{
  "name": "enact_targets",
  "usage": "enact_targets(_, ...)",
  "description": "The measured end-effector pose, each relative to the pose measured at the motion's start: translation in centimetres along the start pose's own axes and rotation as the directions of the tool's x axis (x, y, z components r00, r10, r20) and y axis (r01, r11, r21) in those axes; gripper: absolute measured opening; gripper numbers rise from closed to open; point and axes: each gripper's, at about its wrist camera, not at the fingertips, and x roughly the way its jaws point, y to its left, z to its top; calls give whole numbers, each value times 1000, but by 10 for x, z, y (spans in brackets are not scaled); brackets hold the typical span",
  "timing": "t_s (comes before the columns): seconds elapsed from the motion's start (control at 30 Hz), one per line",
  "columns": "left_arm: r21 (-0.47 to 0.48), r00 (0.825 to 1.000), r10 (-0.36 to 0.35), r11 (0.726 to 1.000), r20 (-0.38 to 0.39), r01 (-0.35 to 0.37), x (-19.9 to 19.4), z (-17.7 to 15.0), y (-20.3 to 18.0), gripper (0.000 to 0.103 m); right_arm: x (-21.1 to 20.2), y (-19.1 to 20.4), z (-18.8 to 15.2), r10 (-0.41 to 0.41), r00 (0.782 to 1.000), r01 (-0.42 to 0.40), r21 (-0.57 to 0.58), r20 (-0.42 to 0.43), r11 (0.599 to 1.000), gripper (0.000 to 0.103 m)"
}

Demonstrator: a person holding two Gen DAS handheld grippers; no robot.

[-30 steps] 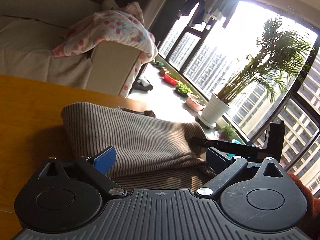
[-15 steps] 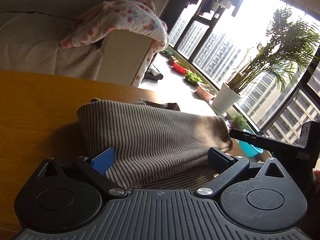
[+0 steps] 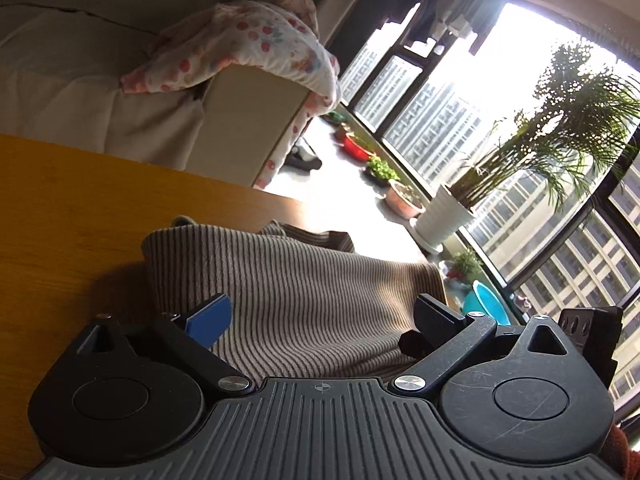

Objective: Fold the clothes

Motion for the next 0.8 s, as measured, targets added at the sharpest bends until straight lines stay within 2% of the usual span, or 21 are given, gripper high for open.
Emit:
enact_targets(0.07,35,997,51,998,60,-53,-17,8,2,101,-1,-1,-1,8,1000,-8,-2,-4,1000,103)
enact_targets(0.23,-91,997,-18,996,-78,11,-13,12,35,100,4,7,-1,-18,1000,17,-55,-25,998,103)
enact_targets(0.3,-63,994,9,998,-108,-16,-3,8,37,96,4,7,-1,-18,999,16,-65,-27,998,103)
enact_targets(0.33,-58,993,18,998,-117,-25,0,6,37,88,3,6,-2,-13,1000,11,-59,-22,998,103)
enact_targets(0.37,-60,991,30,998,-128,-37,5,4,38,85,1,5,-2,-7,1000,6,-53,-18,999,103)
enact_targets(0.4,-58,990,40,997,-132,-48,8,3,38,84,-1,4,-2,-6,1000,5,-50,-11,999,103)
enact_targets(0.47,-17,988,80,996,-129,-83,11,2,35,77,-10,7,1,-19,1000,21,-74,20,997,102)
enact_targets(0.53,37,982,142,990,-123,-138,12,3,33,69,-20,11,4,-52,997,59,-131,57,990,98)
enact_targets(0.57,64,973,198,979,-118,-192,14,4,32,69,-25,12,6,-73,995,85,-162,75,983,94)
enact_targets(0.6,73,970,214,976,-116,-207,14,4,34,70,-23,9,7,-86,995,93,-154,50,984,87)
enact_targets(0.7,73,969,220,974,-114,-212,14,5,32,70,-12,-4,4,-134,991,129,-158,-28,979,68)
enact_targets(0.8,108,969,230,970,-96,-219,11,5,22,68,-15,1,6,-171,985,159,-263,-24,952,64)
